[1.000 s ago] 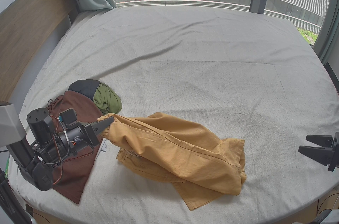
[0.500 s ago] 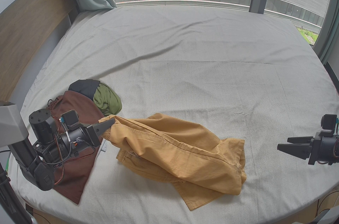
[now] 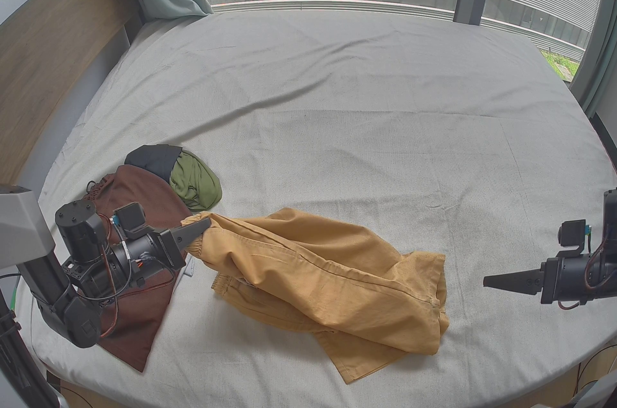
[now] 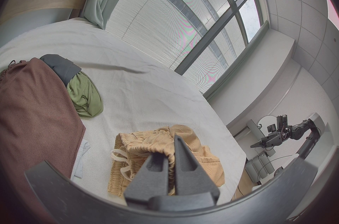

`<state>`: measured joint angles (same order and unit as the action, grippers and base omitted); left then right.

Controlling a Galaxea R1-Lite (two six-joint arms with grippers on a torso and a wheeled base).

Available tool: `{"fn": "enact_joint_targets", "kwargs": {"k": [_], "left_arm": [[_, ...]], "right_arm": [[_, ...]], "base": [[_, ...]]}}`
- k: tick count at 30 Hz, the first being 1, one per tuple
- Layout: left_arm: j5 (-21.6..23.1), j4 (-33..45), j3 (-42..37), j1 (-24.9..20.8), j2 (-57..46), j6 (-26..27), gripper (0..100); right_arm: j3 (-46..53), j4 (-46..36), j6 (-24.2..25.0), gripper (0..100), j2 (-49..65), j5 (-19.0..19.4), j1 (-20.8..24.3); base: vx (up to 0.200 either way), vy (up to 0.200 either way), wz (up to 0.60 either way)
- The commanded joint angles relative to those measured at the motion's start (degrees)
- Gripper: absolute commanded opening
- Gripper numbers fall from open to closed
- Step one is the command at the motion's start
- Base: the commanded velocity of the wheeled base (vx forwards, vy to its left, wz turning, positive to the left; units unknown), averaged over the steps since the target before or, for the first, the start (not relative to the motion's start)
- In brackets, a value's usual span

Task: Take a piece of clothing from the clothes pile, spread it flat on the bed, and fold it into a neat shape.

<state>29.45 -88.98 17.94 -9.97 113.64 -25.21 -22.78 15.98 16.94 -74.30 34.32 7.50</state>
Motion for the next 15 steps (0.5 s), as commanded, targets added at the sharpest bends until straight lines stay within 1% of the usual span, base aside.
{"fn": "enact_joint_targets", "kwargs": {"k": [1,9,15], "left_arm": [[-0.01,-0.05,-0.01,-0.05,0.27,-0.01,0],[-0.01,-0.05,0.16,0.04,0.35,-0.01,0],[-0.01,-0.05,0.16,0.04,0.35,-0.01,0]], "right_arm": [[0.11,1.07,0.11,100,-4.18,0.05,-0.03],[2.92,10.12,1.34,100,-10.69,1.1,-0.11],[3.45,12.14,1.78,100,-13.15,1.28,-0.03]], "base": [[0.0,0.0,0.0],[0.0,0.0,0.0],[0.0,0.0,0.0]]}}
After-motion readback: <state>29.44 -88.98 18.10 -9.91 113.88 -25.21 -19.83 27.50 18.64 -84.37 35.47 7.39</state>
